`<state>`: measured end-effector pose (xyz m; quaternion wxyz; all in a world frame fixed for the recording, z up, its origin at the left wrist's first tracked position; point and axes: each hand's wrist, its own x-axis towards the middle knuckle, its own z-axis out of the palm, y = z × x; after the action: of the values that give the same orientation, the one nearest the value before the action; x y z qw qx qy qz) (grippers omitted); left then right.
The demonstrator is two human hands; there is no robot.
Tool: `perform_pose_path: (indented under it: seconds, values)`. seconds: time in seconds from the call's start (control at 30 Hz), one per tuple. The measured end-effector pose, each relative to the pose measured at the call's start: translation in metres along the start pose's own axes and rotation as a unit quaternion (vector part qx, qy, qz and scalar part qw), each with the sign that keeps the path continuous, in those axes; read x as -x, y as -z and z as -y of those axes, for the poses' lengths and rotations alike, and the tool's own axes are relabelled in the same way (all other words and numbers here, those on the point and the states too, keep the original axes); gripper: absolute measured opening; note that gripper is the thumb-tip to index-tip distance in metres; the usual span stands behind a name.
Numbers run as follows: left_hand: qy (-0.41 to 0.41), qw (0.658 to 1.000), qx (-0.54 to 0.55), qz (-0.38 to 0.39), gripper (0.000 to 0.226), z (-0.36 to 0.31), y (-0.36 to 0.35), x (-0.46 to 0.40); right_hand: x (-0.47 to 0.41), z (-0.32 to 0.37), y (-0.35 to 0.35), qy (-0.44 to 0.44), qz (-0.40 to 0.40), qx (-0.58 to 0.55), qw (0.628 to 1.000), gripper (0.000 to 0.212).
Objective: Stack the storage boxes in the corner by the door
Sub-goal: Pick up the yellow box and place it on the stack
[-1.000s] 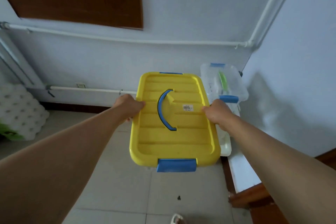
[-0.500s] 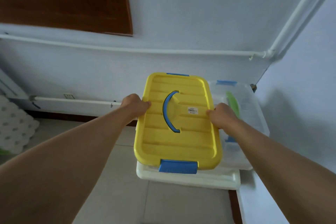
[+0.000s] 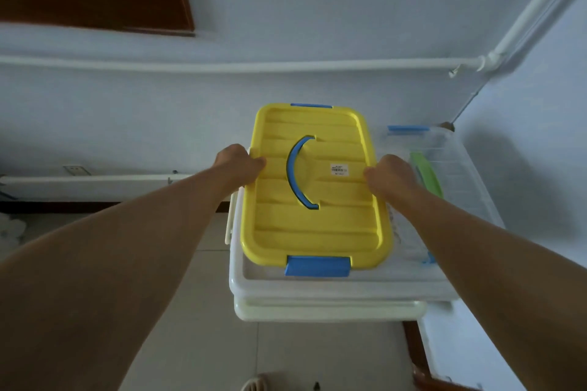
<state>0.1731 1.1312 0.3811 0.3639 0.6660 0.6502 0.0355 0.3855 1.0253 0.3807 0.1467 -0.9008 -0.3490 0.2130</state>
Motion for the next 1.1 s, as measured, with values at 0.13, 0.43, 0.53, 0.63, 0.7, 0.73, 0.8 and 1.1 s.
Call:
perform_pose_path:
  seconds: [0.13,0.43,0.53,0.63,0.7,0.73,0.8,1.1]
  values:
    - [0.0,1.0,0.006,0.011,0.034,0.003,0.0,-0.013,-0.003,0.008,-0.005,0.001,-0.017,0.03,0.999,0.029]
    - [0.004,1.0,0.03,0.004,0.035,0.009,-0.003,-0.019,0.0,0.021,-0.014,0.012,-0.058,0.126,0.99,0.027]
    - [0.006,1.0,0.026,-0.008,0.045,0.011,-0.004,-0.019,-0.002,0.022,-0.018,0.015,-0.063,0.135,0.989,0.028]
    - [0.006,1.0,0.02,-0.015,0.045,0.011,-0.005,-0.019,-0.004,0.026,-0.019,0.004,-0.05,0.117,0.992,0.028]
    - [0.008,1.0,0.019,-0.017,0.044,0.012,-0.006,-0.02,-0.004,0.027,-0.017,0.0,-0.037,0.111,0.993,0.029]
    - [0.01,1.0,0.021,-0.016,0.044,0.013,-0.007,-0.019,-0.003,0.027,-0.016,-0.003,-0.031,0.107,0.994,0.029]
    - [0.01,1.0,0.015,-0.014,0.044,0.012,-0.006,-0.017,0.002,0.027,-0.014,-0.002,-0.025,0.099,0.995,0.029]
    - [0.022,1.0,-0.01,0.02,0.042,0.015,-0.011,0.018,0.031,0.008,-0.013,0.047,0.006,0.047,0.998,0.035]
